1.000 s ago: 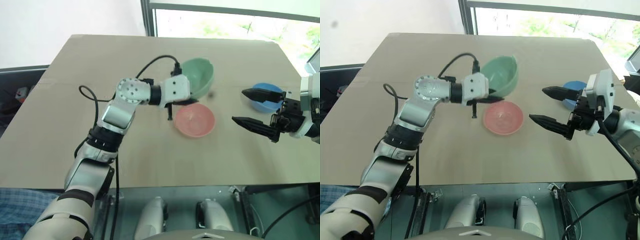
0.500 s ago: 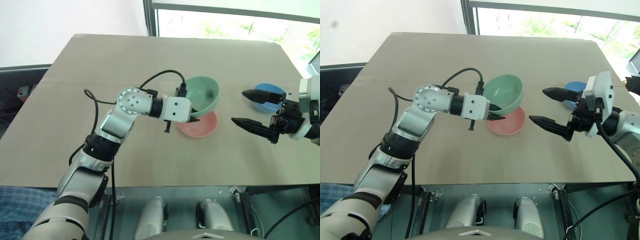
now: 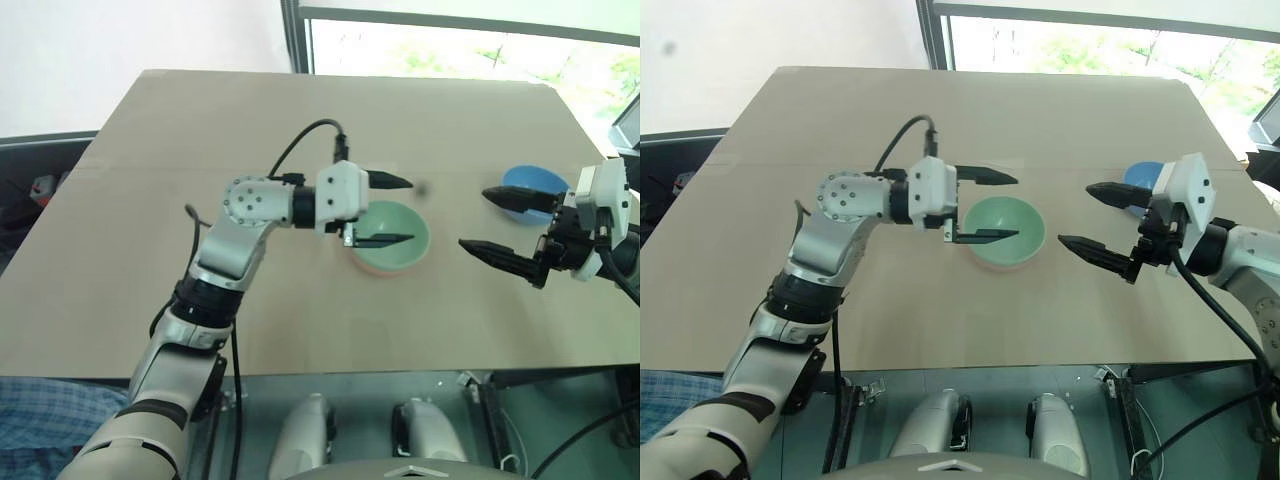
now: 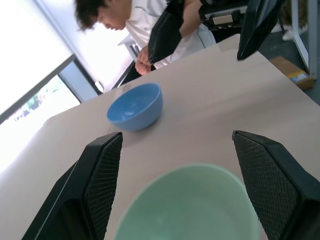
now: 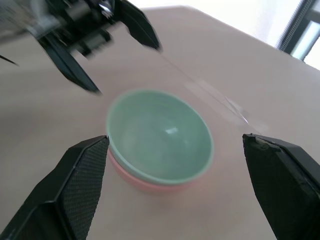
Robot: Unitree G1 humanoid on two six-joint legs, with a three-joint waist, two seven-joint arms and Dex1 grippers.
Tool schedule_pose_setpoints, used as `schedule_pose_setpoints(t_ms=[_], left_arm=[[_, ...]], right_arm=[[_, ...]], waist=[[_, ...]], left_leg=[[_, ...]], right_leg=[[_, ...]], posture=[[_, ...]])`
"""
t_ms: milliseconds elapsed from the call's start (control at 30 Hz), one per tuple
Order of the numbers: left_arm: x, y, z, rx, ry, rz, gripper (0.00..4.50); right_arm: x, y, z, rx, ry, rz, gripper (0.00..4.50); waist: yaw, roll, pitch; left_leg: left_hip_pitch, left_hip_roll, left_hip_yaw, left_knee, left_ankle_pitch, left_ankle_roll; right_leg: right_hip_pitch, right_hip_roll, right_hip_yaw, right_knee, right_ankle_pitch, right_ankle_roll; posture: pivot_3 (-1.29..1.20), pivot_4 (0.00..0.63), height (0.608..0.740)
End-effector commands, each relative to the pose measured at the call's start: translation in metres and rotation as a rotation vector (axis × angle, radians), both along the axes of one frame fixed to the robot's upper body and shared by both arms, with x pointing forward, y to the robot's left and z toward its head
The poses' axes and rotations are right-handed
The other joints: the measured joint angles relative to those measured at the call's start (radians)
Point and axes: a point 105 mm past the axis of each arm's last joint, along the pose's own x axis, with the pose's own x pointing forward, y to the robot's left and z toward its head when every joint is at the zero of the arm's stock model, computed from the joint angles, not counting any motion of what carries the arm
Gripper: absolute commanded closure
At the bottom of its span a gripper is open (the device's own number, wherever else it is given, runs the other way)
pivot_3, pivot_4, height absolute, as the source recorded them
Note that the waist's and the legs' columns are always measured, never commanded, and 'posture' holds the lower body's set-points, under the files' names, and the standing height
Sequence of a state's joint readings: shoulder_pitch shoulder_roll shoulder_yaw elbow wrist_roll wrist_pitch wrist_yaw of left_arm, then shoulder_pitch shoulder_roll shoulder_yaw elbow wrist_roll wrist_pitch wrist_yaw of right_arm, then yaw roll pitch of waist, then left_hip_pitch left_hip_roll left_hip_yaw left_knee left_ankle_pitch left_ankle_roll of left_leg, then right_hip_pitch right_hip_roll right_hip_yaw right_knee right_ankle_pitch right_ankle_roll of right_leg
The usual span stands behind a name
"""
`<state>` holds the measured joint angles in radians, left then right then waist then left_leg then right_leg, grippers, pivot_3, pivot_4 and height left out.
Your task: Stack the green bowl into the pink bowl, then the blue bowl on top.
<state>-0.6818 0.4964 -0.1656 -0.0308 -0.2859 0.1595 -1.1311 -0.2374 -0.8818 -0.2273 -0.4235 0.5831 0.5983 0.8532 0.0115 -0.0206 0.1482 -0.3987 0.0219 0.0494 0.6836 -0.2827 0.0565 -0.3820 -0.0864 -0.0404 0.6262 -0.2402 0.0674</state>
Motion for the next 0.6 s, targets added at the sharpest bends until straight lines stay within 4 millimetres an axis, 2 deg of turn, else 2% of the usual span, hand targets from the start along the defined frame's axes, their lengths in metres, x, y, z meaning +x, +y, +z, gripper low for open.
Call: schedule_pose_setpoints(t_ms=[33, 200, 233, 367, 467, 600], left_arm=[[0.001, 0.028, 0.008, -0.042, 0.016, 0.089, 0.79], [0.006, 0.080, -0.001, -0.043, 0.094, 0.268, 0.79], [0.003, 0.093, -0.001, -0.055, 0.114, 0.309, 0.79], [-0.007, 0.125, -0.005, -0.062, 0.188, 0.400, 0.79], [-0.022, 0.142, -0.018, 0.018, 0.202, 0.421, 0.79], [-0.038, 0.144, -0.012, -0.018, 0.190, 0.412, 0.79]], right_arm=[[0.024, -0.020, -0.003, -0.101, -0.062, -0.123, 0.00], [0.059, -0.037, -0.006, -0.153, -0.101, -0.228, 0.00], [0.066, -0.039, -0.011, -0.169, -0.087, -0.238, 0.00], [0.085, -0.050, -0.029, -0.271, -0.034, -0.281, 0.00], [0.100, -0.058, -0.042, -0.307, 0.028, -0.331, 0.00], [0.118, -0.072, -0.058, -0.428, 0.055, -0.398, 0.00]], waist=[[0.000, 0.000, 0.000], [0.000, 0.001, 0.001], [0.000, 0.001, 0.001], [0.004, 0.001, 0.001], [-0.003, 0.002, 0.002], [0.001, 0.002, 0.002]], left_leg=[[0.000, 0.000, 0.000, 0.000, 0.000, 0.000], [0.000, 0.000, 0.001, 0.000, 0.000, 0.000], [0.000, 0.000, 0.001, -0.001, 0.000, 0.000], [-0.001, 0.000, 0.000, -0.002, 0.000, 0.000], [-0.001, -0.001, 0.001, -0.002, 0.000, 0.000], [-0.001, 0.000, 0.001, -0.002, 0.000, -0.001]], right_leg=[[0.000, 0.000, 0.000, 0.000, 0.000, 0.000], [-0.001, 0.000, 0.000, -0.001, 0.000, 0.000], [-0.001, 0.000, 0.000, -0.001, 0.000, 0.000], [-0.001, 0.000, -0.001, -0.002, 0.000, 0.000], [-0.001, -0.001, 0.000, -0.002, 0.000, 0.000], [-0.001, -0.001, -0.001, -0.002, 0.000, 0.000]], posture=[[0.00, 0.150, 0.740], [0.00, 0.150, 0.740], [0.00, 0.150, 0.740], [0.00, 0.150, 0.740], [0.00, 0.150, 0.740], [0.00, 0.150, 0.740]])
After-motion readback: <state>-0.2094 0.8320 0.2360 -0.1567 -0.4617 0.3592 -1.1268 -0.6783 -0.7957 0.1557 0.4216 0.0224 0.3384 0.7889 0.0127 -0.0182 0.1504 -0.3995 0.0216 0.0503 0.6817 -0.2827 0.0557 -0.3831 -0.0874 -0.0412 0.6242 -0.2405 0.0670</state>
